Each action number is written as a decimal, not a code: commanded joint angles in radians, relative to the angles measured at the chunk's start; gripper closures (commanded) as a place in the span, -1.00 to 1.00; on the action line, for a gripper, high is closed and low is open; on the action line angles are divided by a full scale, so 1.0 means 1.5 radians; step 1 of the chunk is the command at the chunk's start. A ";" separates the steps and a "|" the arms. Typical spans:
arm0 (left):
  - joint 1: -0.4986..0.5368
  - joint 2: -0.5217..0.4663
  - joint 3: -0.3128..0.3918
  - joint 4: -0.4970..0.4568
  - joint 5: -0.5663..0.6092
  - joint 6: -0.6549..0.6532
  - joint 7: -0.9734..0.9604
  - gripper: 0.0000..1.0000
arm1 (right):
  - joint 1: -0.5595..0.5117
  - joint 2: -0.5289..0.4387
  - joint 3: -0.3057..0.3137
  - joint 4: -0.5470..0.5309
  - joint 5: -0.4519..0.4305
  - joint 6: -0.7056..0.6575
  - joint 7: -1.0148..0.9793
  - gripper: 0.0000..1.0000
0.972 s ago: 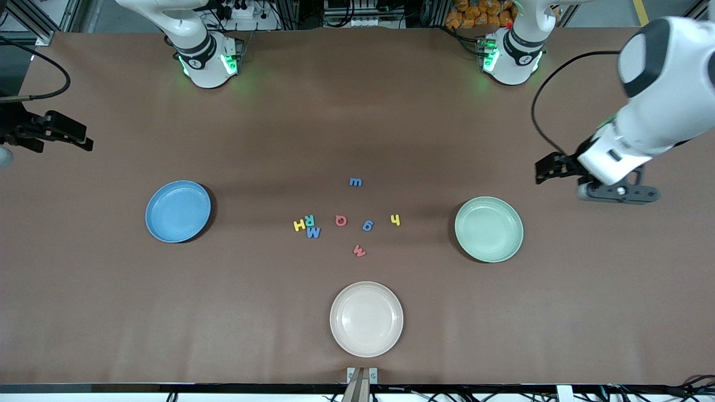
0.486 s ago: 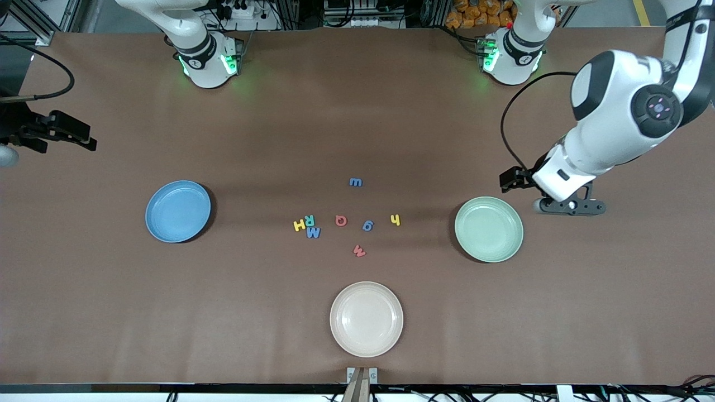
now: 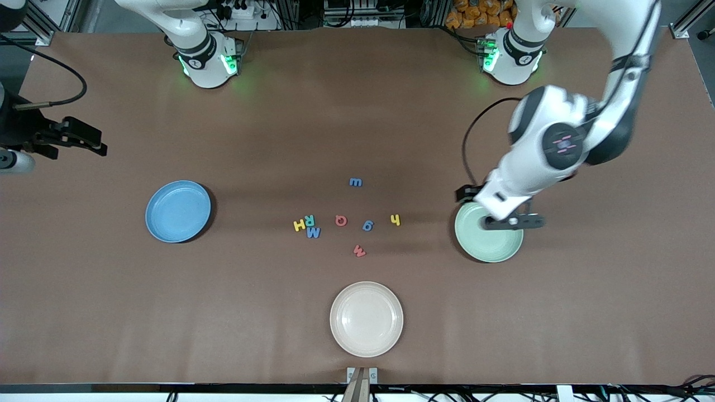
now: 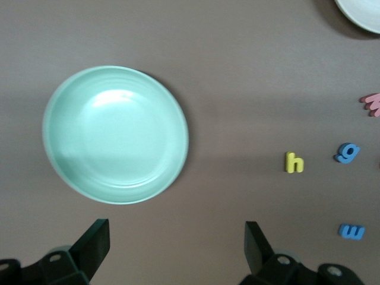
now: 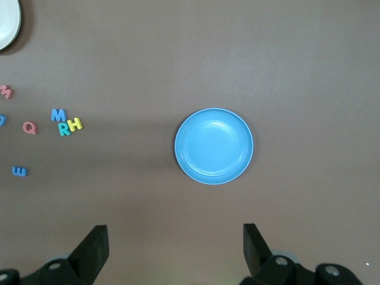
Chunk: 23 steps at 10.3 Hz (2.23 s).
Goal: Sort uppercase to blue plate, lowercase to green plate
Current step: 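Move the left gripper to the yellow h while the right gripper approaches letters, then grasp the yellow h with the left gripper while the right gripper grasps the blue M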
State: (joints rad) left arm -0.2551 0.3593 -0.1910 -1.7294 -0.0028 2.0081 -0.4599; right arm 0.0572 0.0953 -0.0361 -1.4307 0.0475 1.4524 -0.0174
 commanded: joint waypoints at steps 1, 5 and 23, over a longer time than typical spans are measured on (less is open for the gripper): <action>-0.050 0.083 0.004 0.069 0.047 0.013 -0.092 -1.00 | 0.016 0.001 -0.003 -0.031 0.024 0.036 0.023 -1.00; -0.126 0.140 0.005 0.070 0.088 0.086 -0.215 -1.00 | 0.098 0.003 -0.003 -0.118 0.042 0.165 0.154 -1.00; -0.182 0.279 0.022 0.069 0.151 0.275 -0.256 -1.00 | 0.360 0.288 -0.009 -0.261 0.028 0.751 0.467 -1.00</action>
State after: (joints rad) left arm -0.5296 0.7663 -0.1540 -1.6327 0.1931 2.4062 -0.8299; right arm 0.5630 0.5090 -0.0335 -1.8261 0.0999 2.5459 0.6318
